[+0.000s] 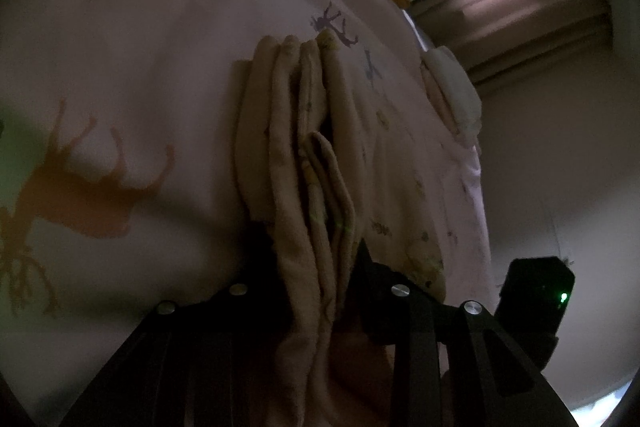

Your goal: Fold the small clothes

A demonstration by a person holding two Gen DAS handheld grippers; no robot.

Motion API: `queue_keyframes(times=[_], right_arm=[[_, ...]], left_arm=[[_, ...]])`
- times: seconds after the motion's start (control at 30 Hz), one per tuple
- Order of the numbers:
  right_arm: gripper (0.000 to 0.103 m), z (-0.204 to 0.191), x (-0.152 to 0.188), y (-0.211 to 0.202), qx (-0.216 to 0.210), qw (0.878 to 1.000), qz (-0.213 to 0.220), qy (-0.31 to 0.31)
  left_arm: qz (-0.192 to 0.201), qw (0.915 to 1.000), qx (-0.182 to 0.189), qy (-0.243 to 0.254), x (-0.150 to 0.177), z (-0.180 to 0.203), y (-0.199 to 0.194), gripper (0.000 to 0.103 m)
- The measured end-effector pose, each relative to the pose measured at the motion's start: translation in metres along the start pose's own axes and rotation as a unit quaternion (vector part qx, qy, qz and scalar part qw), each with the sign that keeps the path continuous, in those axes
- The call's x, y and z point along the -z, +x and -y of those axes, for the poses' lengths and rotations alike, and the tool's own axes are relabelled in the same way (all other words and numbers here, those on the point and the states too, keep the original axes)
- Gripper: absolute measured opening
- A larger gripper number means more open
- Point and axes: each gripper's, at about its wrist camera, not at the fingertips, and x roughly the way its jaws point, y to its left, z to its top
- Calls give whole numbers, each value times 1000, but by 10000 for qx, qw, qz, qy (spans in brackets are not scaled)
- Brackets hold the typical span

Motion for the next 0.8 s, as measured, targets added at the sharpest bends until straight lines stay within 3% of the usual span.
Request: queue_keyframes(times=[0.43, 0.8], right_arm=[[39, -2, 2, 1, 9, 10000, 55, -20], [39, -1, 4, -1, -56, 9999, 115, -90]], left_arm=[[42, 10000, -27, 71, 0, 5, 3, 33], [126, 9993, -266, 247, -1, 13, 4, 32]])
